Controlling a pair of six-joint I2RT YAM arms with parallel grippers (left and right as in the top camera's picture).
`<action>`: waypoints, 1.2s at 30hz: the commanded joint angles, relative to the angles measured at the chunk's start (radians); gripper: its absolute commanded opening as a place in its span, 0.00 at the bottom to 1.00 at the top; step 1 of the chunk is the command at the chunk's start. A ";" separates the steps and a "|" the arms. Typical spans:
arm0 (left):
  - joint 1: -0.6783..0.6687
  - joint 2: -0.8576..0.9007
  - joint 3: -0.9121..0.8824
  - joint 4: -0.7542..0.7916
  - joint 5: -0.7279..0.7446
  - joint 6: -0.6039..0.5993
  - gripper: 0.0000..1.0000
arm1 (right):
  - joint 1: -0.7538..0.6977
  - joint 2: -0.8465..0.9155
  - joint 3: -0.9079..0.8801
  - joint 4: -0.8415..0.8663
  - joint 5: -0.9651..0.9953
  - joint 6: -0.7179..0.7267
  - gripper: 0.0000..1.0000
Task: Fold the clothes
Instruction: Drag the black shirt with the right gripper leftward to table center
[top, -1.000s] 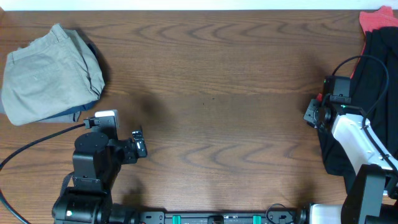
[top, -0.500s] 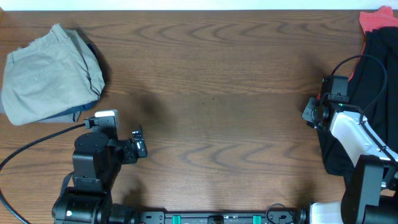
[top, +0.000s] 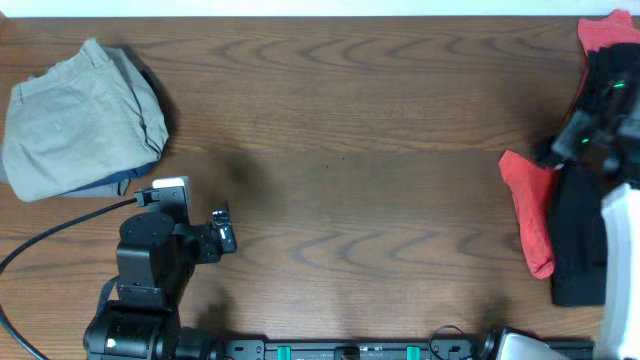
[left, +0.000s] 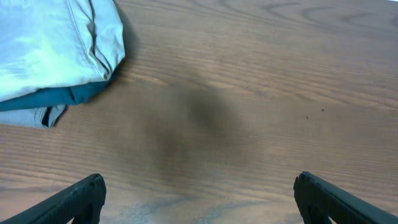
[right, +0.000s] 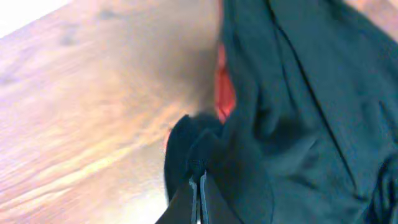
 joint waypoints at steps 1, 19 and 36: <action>0.004 0.002 0.021 0.001 -0.001 -0.013 0.98 | -0.003 0.005 0.011 -0.020 -0.128 -0.101 0.01; 0.004 0.002 0.021 -0.004 -0.001 -0.013 0.98 | 0.227 -0.003 0.074 0.266 -1.108 -0.244 0.01; 0.004 0.002 0.021 0.006 -0.001 -0.013 0.98 | 0.559 0.235 0.072 0.739 -0.601 -0.040 0.03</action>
